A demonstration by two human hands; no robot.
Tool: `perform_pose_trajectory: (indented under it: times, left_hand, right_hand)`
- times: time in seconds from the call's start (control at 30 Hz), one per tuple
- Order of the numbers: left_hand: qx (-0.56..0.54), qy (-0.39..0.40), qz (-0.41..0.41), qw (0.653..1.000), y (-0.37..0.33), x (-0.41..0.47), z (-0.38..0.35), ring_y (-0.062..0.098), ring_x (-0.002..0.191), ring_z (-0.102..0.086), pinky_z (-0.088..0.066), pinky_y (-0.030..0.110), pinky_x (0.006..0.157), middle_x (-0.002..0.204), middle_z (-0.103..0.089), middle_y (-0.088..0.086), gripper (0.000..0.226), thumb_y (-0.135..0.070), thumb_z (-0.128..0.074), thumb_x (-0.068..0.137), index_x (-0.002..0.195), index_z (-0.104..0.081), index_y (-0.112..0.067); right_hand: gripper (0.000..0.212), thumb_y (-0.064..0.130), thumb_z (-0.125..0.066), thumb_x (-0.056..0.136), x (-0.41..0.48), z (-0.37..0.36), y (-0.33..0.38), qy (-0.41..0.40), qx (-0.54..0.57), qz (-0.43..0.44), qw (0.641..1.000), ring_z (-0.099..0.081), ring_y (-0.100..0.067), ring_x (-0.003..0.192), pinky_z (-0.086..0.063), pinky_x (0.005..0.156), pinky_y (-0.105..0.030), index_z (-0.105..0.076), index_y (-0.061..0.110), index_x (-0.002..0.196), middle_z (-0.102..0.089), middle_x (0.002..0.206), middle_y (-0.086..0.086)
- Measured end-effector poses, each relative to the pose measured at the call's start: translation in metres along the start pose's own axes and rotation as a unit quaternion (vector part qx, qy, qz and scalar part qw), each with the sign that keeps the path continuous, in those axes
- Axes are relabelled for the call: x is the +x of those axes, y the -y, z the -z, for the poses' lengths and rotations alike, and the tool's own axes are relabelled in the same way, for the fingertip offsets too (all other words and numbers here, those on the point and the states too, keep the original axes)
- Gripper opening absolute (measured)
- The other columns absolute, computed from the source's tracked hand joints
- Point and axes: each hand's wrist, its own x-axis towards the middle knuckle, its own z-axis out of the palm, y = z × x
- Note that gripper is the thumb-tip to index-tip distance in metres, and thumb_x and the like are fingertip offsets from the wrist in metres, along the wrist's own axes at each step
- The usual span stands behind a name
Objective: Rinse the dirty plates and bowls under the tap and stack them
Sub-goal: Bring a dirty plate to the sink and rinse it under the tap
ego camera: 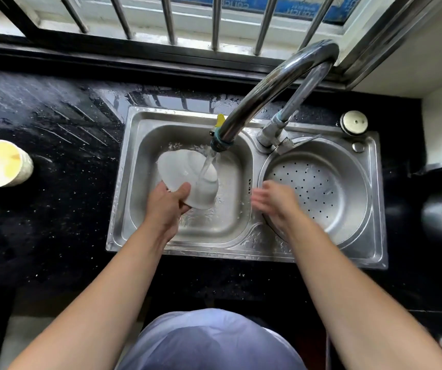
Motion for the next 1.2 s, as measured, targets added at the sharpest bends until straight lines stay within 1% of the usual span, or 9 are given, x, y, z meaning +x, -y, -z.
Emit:
perform_pose_trajectory:
  times: [0.07, 0.17, 0.33, 0.47, 0.63, 0.77, 0.9, 1.07, 1.2]
  left_hand:
    - [0.098, -0.002, -0.039, 0.994, -0.003, 0.001, -0.002, 0.023, 0.084, -0.071, -0.062, 0.031, 0.057, 0.093, -0.078, 0.004, 0.019, 0.001, -0.067, 0.094, 0.099, -0.070, -0.017]
    - [0.257, 0.008, -0.126, 0.958, 0.002, -0.002, -0.004, 0.021, 0.077, -0.069, -0.059, 0.040, 0.071, 0.086, -0.079, 0.011, 0.014, -0.017, -0.076, 0.081, 0.095, -0.076, -0.016]
    - [0.377, 0.010, -0.177, 0.909, 0.018, -0.008, 0.001, 0.027, 0.074, -0.072, -0.058, 0.045, 0.072, 0.075, -0.078, 0.004, 0.021, -0.032, -0.072, 0.078, 0.088, -0.081, -0.016]
    - [0.264, 0.046, -0.122, 0.956, 0.023, -0.012, 0.003, 0.005, 0.058, -0.063, -0.050, 0.023, 0.054, 0.061, -0.073, -0.012, 0.012, -0.023, -0.074, 0.081, 0.075, -0.082, -0.028]
    - [0.016, 0.047, 0.028, 0.998, 0.028, -0.009, -0.001, 0.010, 0.069, -0.073, -0.060, 0.023, 0.059, 0.078, -0.079, -0.003, 0.025, -0.013, -0.062, 0.100, 0.082, -0.080, -0.011]
    - [-0.152, 0.109, 0.132, 0.973, 0.044, -0.010, -0.023, 0.019, 0.092, -0.078, -0.066, 0.035, 0.076, 0.105, -0.081, 0.008, 0.028, -0.019, -0.052, 0.103, 0.110, -0.078, -0.011]
    - [-0.205, 0.163, 0.190, 0.946, 0.058, -0.007, -0.055, 0.029, 0.116, -0.072, -0.063, 0.043, 0.089, 0.131, -0.072, 0.017, 0.039, -0.022, -0.040, 0.108, 0.136, -0.061, -0.004]
    - [0.239, 0.132, 0.128, 0.953, 0.087, -0.018, -0.092, 0.020, 0.079, -0.070, -0.060, 0.034, 0.068, 0.103, -0.071, 0.017, 0.022, -0.030, -0.055, 0.102, 0.107, -0.069, -0.013]
    - [0.502, 0.121, -0.047, 0.855, 0.111, -0.033, -0.087, 0.021, 0.108, -0.068, -0.053, 0.039, 0.100, 0.119, -0.072, 0.006, 0.028, -0.029, -0.062, 0.099, 0.123, -0.069, -0.016]
  right_hand:
    - [0.028, 0.014, -0.050, 0.102, 0.021, 0.027, 0.037, -0.074, 0.049, 0.039, 0.995, -0.071, -0.034, 0.107, -0.060, 0.092, -0.042, -0.059, -0.002, 0.122, -0.065, 0.128, -0.026]
    - [0.014, 0.017, -0.055, 0.094, 0.041, 0.044, 0.085, -0.118, 0.033, 0.070, 0.990, -0.063, -0.026, 0.109, -0.060, 0.088, -0.040, -0.059, 0.011, 0.107, -0.061, 0.110, -0.010]
    - [0.051, 0.019, -0.060, 0.078, 0.055, 0.031, 0.126, -0.091, -0.025, 0.099, 0.991, -0.057, -0.022, 0.110, -0.053, 0.089, -0.039, -0.064, 0.012, 0.128, -0.056, 0.118, -0.003]
    - [0.033, 0.024, -0.056, 0.089, 0.049, 0.038, 0.115, -0.101, -0.118, 0.117, 0.981, -0.055, -0.012, 0.094, -0.053, 0.101, -0.050, -0.063, 0.015, 0.120, -0.055, 0.095, 0.006]
    - [0.040, 0.031, -0.051, 0.091, 0.018, 0.041, 0.063, -0.093, -0.170, 0.124, 0.973, -0.058, -0.030, 0.126, -0.051, 0.107, -0.053, -0.065, 0.010, 0.122, -0.063, 0.133, -0.008]
    - [0.029, 0.042, -0.060, 0.096, -0.019, 0.047, 0.012, 0.138, -0.054, -0.006, 0.989, -0.069, -0.020, 0.098, -0.055, 0.080, -0.036, -0.074, 0.021, 0.110, -0.070, 0.122, -0.007]
    - [0.042, 0.033, -0.058, 0.102, -0.038, 0.072, 0.002, 0.188, 0.162, -0.044, 0.968, -0.072, -0.023, 0.109, -0.060, 0.093, -0.039, -0.065, 0.009, 0.135, -0.076, 0.121, -0.010]
    - [0.028, 0.034, -0.066, 0.098, -0.040, 0.103, 0.015, 0.058, 0.050, 0.080, 0.994, -0.075, -0.021, 0.074, -0.060, 0.061, -0.036, -0.071, 0.006, 0.100, -0.077, 0.083, -0.010]
    - [0.049, 0.042, -0.065, 0.095, -0.018, 0.108, 0.014, -0.109, -0.320, 0.230, 0.912, -0.054, -0.020, 0.056, -0.037, 0.052, -0.027, -0.055, 0.011, 0.058, -0.055, 0.053, 0.003]
